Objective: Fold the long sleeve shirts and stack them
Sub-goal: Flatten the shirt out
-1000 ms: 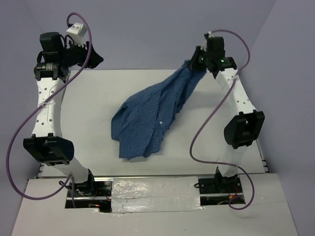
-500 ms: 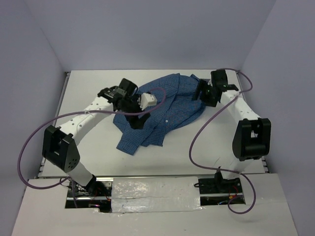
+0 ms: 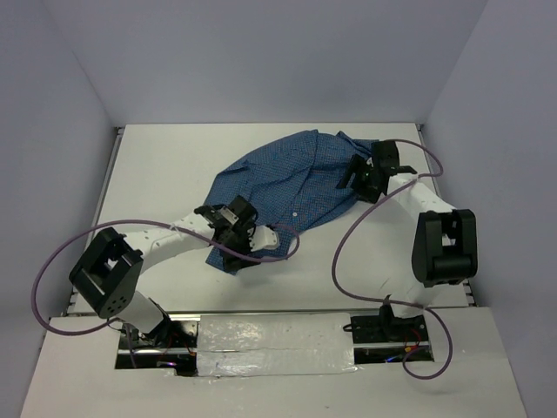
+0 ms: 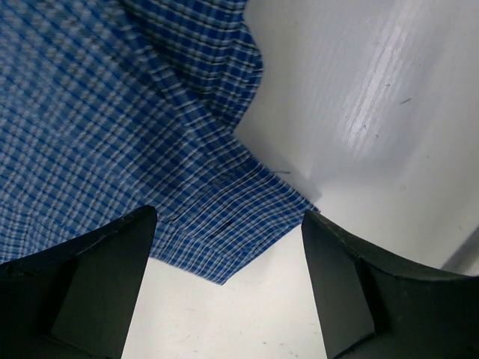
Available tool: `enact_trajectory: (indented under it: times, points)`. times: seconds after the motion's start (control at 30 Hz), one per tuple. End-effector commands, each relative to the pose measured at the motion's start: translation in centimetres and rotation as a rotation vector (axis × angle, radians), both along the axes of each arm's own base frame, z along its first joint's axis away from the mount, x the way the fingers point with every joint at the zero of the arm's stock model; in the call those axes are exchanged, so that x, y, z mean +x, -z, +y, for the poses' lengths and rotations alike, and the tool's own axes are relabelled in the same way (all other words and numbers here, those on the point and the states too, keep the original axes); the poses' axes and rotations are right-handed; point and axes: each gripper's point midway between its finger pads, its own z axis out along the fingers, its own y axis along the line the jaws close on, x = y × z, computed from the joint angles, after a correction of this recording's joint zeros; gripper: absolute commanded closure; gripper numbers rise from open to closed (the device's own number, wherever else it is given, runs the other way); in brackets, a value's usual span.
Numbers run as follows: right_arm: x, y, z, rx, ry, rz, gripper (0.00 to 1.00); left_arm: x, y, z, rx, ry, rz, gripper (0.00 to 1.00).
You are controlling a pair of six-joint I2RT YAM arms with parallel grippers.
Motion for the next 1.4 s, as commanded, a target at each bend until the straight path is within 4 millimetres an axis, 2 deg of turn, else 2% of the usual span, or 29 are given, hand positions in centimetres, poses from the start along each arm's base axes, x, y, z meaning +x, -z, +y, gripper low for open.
enact_trajectory:
  times: [0.0,0.17,0.37,0.4,0.43,0.47,0.53,0.57,0.6,0.63,0.67,0.7,0.73,0.8,0.83,0.87,0.9,0.97,1.0,1.03,1.07,1.1,1.13,1.17,1.2,1.23,1.27,1.3,1.37]
  points:
    - [3.6,-1.0,-2.6,-0.018,0.103,-0.053,0.18,2.1,0.7,-1.0,0.0,-0.006,-0.124,0.09]
    - [4.9,0.3,-5.1,-0.141,0.146,0.006,0.18,3.2,2.7,1.2,0.109,-0.055,-0.194,0.21]
    - [4.5,2.6,-6.3,-0.2,0.167,0.045,0.19,2.2,3.5,1.5,0.102,-0.041,-0.158,0.81]
    - [4.7,3.5,-6.1,-0.196,0.149,0.064,0.21,2.4,3.2,1.5,0.104,-0.048,-0.164,0.97]
    - [4.9,4.0,-5.8,-0.189,0.135,0.073,0.23,2.6,2.9,1.8,0.113,-0.056,-0.168,1.0]
    - [5.0,4.6,-5.6,-0.18,0.12,0.084,0.26,3.6,1.8,1.6,0.099,-0.069,-0.19,1.0]
    - [5.2,5.8,-4.9,-0.152,0.097,0.124,0.53,4.7,-0.5,1.5,0.064,-0.085,-0.216,1.0]
    - [5.2,5.9,-4.9,-0.148,0.098,0.127,0.65,6.1,-3.1,1.5,0.02,-0.118,-0.234,1.0]
    - [5.0,5.9,-4.8,-0.145,0.098,0.125,0.87,6.9,-4.5,1.6,-0.009,-0.138,-0.244,1.0]
    - [5.1,5.6,-4.7,-0.138,0.094,0.104,0.96,8.8,-8.0,1.0,-0.07,-0.163,-0.293,1.0]
    - [4.5,5.9,-4.7,-0.142,0.085,0.109,1.0,9.6,-9.5,2.5,-0.106,-0.22,-0.268,1.0]
    - [4.6,5.1,-4.5,-0.135,0.073,0.082,1.0,11.6,-13.4,2.5,-0.179,-0.254,-0.316,1.0]
    - [4.2,4.9,-4.4,-0.134,0.065,0.076,1.0,13.1,-15.1,4.6,-0.213,-0.325,-0.326,1.0]
    - [3.3,4.4,-4.1,-0.126,0.039,0.063,1.0,14.3,-17.0,5.4,-0.278,-0.366,-0.287,1.0]
    - [2.9,4.0,-3.6,-0.107,0.018,0.053,1.0,16.2,-20.0,6.9,-0.324,-0.425,-0.343,1.0]
    - [1.8,3.6,-2.9,-0.099,-0.003,0.045,1.0,17.4,-20.3,7.3,-0.34,-0.449,-0.339,1.0]
    - [1.3,3.3,-1.9,-0.091,-0.03,0.035,1.0,19.0,-22.9,7.5,-0.392,-0.468,-0.391,1.0]
    - [-0.8,2.0,2.4,-0.061,-0.151,-0.001,1.0,22.7,-24.2,9.4,-0.456,-0.606,-0.427,1.0]
    - [-1.4,1.3,4.4,-0.045,-0.213,-0.035,1.0,24.8,-27.6,11.2,-0.539,-0.717,-0.488,1.0]
    - [-2.3,0.6,6.5,-0.03,-0.279,-0.063,1.0,26.2,-28.8,12.2,-0.583,-0.785,-0.506,1.0]
    - [-4.5,-1.0,10.6,-0.009,-0.429,-0.122,1.0,28.9,-27.9,13.4,-0.608,-0.859,-0.5,1.0]
    - [-5.2,-2.2,12.6,0.001,-0.505,-0.176,1.0,30.5,-31.5,14.8,-0.669,-0.92,-0.581,1.0]
    - [-6.2,-3.1,14.3,0.011,-0.576,-0.217,0.97,32.9,-29.5,17.5,-0.695,-1.059,-0.548,1.0]
    - [-8.2,-5.1,16.8,0.059,-0.686,-0.279,0.71,33.9,-30.1,18.6,-0.711,-1.104,-0.579,1.0]
    - [-9.9,-8.3,18.2,0.163,-0.775,-0.373,0.03,36.9,-28.2,21.0,-0.642,-1.132,-0.668,0.31]
    - [-9.9,-9.1,18.2,0.165,-0.773,-0.393,0.0,37.0,-28.1,21.0,-0.642,-1.133,-0.669,0.3]
    - [-9.2,-8.7,16.7,0.105,-0.711,-0.372,0.0,37.1,-28.4,21.0,-0.643,-1.13,-0.665,0.14]
    - [-8.6,-9.2,15.7,0.071,-0.672,-0.377,0.0,36.5,-26.1,20.3,-0.601,-1.095,-0.578,0.01]
    - [-7.5,-9.4,12.2,0.01,-0.542,-0.352,0.0,35.1,-24.4,18.9,-0.588,-1.039,-0.482,0.01]
